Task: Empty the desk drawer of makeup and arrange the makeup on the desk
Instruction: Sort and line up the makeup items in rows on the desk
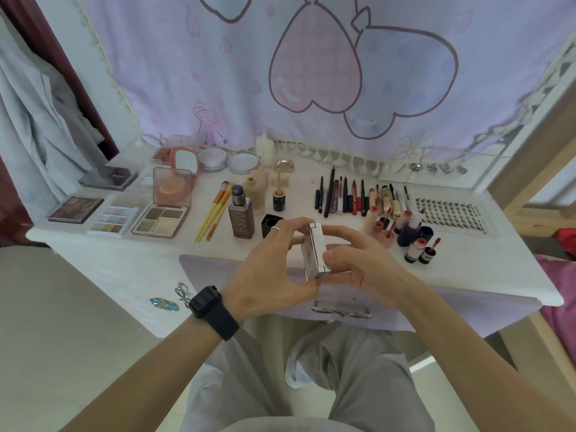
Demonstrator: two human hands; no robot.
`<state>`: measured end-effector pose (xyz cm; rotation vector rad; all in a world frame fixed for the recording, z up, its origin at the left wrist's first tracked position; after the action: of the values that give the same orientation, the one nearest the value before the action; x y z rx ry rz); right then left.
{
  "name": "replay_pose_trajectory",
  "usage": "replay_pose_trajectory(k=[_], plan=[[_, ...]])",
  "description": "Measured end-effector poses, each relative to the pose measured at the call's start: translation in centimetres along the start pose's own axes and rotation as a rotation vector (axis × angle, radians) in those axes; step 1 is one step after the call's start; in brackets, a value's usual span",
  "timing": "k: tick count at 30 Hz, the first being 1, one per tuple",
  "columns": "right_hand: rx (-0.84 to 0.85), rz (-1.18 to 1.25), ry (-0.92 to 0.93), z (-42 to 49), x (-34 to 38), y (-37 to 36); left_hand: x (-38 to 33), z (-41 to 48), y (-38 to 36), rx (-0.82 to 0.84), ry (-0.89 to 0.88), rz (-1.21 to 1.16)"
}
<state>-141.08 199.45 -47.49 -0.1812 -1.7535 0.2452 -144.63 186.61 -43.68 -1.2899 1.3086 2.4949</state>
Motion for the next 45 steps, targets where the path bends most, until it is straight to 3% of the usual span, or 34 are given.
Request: replay_pose_trajectory(k=[6, 15, 18, 24, 32, 40, 45], plan=[[0.032, -0.132, -0.01, -0.1, 0.3, -0.5, -1.1, -0.2, 0.5, 0.004, -0.06, 0.148], [0.041, -0.048, -0.068, -0.5, -0.6, 0.1, -0.5, -0.2, 0.0, 0.007, -0.004, -0.052], [0.003, -0.044, -0.063, -0.9, -0.6, 0.4, 0.5, 0.3, -0.1, -0.003, 0.137, -0.201], [-0.129, -0.358, 0.154, -2.6, 1.2, 1.2, 2.8, 0.6, -2.0, 0.132, 0.494, -0.703], [-0.069, -0.345, 0.082, -2.5, 1.0, 1.3, 3.5, 0.4, -3.2, 0.155, 0.533, -0.648], [-0.068, -0.386, 0.128, -1.8, 0.6, 1.4, 3.0, 0.8, -3.3, 0.177, 0.484, -0.508], [-0.072, -0.411, 0.139, -1.4, 0.9, 1.1, 3.6, 0.6, -3.2, 0.175, 0.515, -0.56]])
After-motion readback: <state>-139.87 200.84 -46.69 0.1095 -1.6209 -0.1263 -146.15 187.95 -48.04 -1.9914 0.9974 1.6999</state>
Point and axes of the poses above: each hand's wrist, its own z-axis towards the middle knuckle, its own y-axis out of the back of the hand, x = y × z, the point moved 9 cm from there along z, towards the middle knuckle, and after that the axes turned 5 degrees about z, right-handed, at the moved point
